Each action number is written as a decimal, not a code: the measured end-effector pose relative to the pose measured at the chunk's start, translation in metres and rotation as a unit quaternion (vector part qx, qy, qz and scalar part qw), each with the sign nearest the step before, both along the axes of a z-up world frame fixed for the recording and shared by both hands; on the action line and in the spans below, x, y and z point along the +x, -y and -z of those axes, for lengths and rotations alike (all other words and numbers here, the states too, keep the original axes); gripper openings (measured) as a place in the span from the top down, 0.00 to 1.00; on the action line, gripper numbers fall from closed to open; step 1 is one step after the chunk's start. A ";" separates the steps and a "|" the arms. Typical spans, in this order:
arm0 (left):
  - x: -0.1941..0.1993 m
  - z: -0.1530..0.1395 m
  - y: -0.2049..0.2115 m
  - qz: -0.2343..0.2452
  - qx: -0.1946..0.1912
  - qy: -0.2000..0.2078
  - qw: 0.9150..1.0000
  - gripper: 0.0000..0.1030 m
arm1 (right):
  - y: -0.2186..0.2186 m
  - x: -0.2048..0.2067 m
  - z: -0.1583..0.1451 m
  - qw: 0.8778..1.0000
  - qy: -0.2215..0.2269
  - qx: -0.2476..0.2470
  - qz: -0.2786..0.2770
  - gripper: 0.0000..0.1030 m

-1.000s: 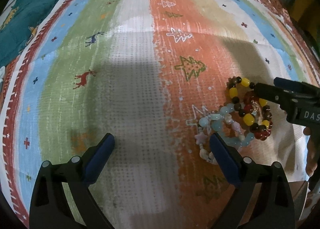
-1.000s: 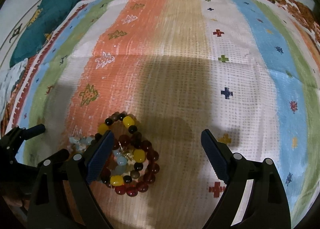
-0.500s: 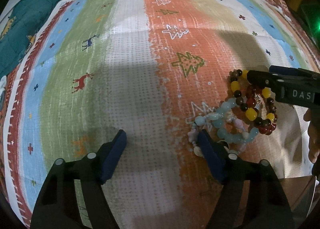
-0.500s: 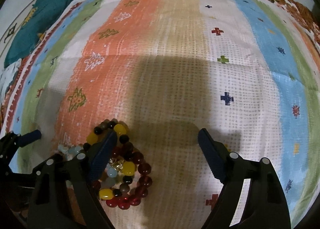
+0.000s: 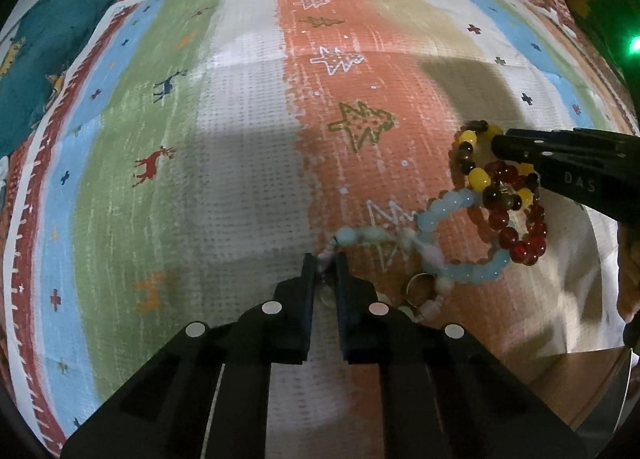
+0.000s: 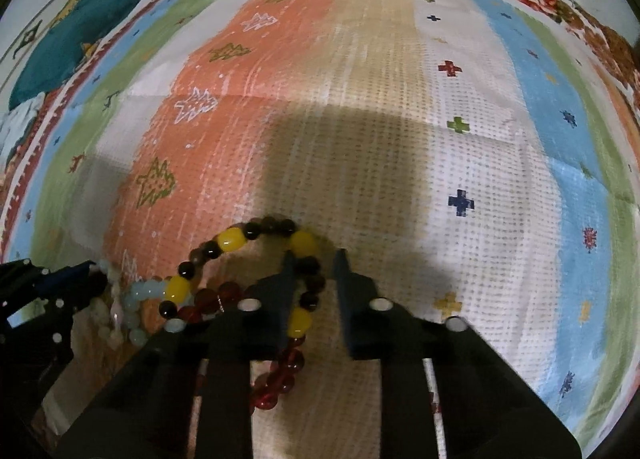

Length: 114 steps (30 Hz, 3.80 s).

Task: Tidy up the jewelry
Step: 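Grasp the small white charm with the left tool while the right tool grasps the yellow-black bead bracelet, then lift both held items over the silver tin and release them inside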

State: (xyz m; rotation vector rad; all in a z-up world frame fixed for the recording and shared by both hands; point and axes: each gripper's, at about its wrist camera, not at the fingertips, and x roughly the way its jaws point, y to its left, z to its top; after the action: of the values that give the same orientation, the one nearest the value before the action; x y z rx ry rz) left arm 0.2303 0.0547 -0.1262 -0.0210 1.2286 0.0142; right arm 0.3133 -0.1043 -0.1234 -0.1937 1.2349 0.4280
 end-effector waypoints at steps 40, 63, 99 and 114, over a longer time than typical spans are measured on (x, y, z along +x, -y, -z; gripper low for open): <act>-0.036 -0.078 0.015 0.017 -0.054 0.079 0.995 0.94 | 0.028 -0.062 -0.080 0.998 0.060 0.018 -0.012 0.90; -0.063 -0.103 0.025 0.017 -0.061 0.104 0.993 0.94 | 0.044 -0.114 -0.117 0.994 0.099 0.035 -0.032 0.90; -0.140 -0.139 0.051 0.034 -0.092 0.160 0.982 0.94 | 0.056 -0.195 -0.156 0.984 0.142 0.079 -0.073 0.90; -0.161 -0.129 0.066 0.053 -0.102 0.144 0.983 0.94 | 0.059 -0.225 -0.145 0.984 0.122 0.092 -0.095 0.90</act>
State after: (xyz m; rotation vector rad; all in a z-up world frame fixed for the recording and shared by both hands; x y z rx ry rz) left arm 0.0691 -0.0115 0.0029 -0.1318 0.9366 -0.2015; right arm 0.0885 -0.1634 0.0220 -0.2011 0.9342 0.6612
